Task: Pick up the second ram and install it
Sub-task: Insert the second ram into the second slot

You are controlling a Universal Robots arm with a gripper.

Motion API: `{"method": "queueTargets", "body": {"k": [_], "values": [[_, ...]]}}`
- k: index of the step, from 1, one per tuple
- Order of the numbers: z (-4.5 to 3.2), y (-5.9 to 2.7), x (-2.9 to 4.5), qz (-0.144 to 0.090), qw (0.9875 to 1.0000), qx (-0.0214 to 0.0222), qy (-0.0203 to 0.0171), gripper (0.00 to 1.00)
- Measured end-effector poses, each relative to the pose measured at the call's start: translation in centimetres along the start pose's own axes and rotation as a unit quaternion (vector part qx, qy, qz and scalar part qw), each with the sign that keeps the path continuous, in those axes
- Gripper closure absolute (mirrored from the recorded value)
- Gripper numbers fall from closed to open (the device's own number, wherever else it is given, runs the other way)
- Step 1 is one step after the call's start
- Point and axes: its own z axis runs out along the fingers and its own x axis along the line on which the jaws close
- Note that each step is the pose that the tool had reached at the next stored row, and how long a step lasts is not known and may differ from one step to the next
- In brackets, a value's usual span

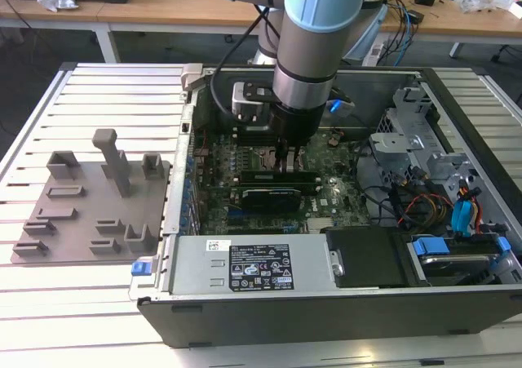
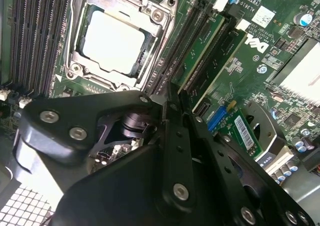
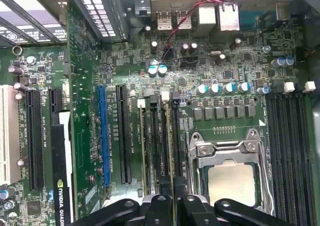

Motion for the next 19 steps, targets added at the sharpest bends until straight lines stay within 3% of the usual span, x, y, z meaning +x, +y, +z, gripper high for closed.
{"method": "queueTargets", "body": {"k": [5, 9, 12, 15, 16, 17, 19], "values": [[0.39, -0.02, 0.02, 0.000, 1.0000, -0.0001, -0.0003, 0.86], [0.40, -0.02, 0.01, 0.000, 1.0000, -0.0004, -0.0048, 0.79], [-1.10, 0.06, -0.06, 0.000, 1.0000, -0.0001, -0.0009, 0.79], [-3.93, 0.24, -0.33, 0.000, 1.0000, 0.0005, 0.0072, 0.80], [-4.97, 0.30, -0.48, 0.001, 0.9999, 0.0008, 0.0114, 0.87], [-5.34, 0.31, -0.52, 0.001, 0.9999, 0.0009, 0.0120, 0.90], [-5.34, 0.32, -0.52, 0.001, 0.9999, 0.0009, 0.0121, 0.90]]}}
